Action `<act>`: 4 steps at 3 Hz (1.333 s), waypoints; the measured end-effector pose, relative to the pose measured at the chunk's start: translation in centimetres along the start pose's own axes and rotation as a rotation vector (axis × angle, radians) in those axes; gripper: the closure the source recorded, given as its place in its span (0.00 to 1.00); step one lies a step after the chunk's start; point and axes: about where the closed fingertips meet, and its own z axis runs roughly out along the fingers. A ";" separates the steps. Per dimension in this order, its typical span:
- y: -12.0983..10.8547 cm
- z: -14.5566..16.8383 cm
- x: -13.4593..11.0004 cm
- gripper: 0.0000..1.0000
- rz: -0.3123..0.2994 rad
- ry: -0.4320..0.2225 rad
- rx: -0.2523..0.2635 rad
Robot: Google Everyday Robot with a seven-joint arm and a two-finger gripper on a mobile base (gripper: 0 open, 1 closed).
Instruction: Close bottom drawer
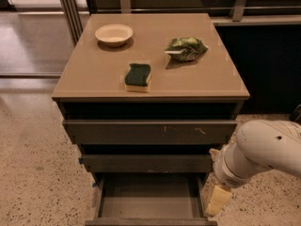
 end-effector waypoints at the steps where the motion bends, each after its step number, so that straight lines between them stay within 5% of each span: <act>1: 0.4 3.8 1.1 0.00 0.022 0.015 0.010; 3: 2.6 9.4 2.4 0.00 0.071 -0.063 -0.059; 4: 2.6 9.6 2.4 0.00 0.072 -0.066 -0.064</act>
Offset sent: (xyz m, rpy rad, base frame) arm -0.0168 0.0032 -0.1128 0.0496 0.0405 -0.0613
